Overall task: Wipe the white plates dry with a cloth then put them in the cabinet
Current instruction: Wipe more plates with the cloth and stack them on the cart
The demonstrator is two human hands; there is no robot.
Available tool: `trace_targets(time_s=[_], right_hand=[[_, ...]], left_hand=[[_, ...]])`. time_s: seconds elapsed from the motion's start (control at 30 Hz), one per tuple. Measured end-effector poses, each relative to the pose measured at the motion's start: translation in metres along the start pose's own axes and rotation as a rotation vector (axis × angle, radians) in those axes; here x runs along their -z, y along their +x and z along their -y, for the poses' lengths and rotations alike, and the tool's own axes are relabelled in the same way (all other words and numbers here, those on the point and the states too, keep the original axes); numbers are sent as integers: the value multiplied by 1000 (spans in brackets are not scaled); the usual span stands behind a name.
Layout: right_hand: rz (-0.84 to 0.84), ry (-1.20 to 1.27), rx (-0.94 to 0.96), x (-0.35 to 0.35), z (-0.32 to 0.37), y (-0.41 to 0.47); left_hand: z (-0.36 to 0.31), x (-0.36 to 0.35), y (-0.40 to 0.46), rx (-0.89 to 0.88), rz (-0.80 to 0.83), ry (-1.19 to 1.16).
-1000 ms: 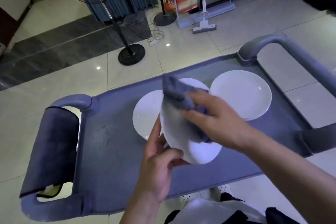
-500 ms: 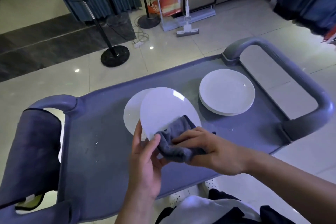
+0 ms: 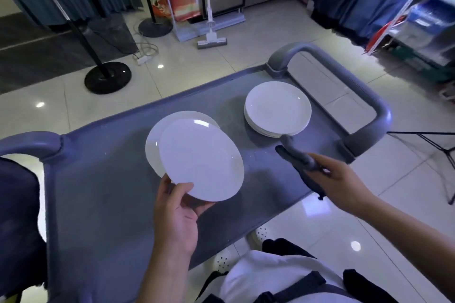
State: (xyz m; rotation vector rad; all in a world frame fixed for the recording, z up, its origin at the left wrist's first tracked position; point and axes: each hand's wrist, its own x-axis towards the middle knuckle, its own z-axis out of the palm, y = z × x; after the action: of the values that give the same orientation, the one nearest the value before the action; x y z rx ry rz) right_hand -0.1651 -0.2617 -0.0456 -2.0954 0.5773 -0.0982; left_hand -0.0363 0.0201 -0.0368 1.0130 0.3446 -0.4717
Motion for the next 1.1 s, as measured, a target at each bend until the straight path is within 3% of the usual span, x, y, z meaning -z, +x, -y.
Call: trace_targets(time_s=[0.07, 0.23, 0.33, 0.47, 0.6, 0.7, 0.93, 1.1], right_hand=[[-62, -172, 102, -24, -12, -12], [342, -749, 73, -104, -86, -47], [276, -841, 122, -113, -95, -54], [251, -555, -2, -93, -68, -44], [-48, 186, -294, -61, -10, -22], [-109, 653, -503, -34, 20, 2], [-82, 739, -666, 5, 25, 40], [-130, 820, -658, 29, 7, 65]], left_hand=[[1, 5, 1, 26, 24, 11], [3, 19, 2, 71, 105, 49], [5, 23, 4, 78, 142, 71], [5, 21, 5, 113, 209, 68], [5, 12, 2, 184, 280, 51], [11, 4, 5, 218, 317, 104], [23, -28, 17, 256, 278, 207], [29, -68, 37, 202, 181, 290]])
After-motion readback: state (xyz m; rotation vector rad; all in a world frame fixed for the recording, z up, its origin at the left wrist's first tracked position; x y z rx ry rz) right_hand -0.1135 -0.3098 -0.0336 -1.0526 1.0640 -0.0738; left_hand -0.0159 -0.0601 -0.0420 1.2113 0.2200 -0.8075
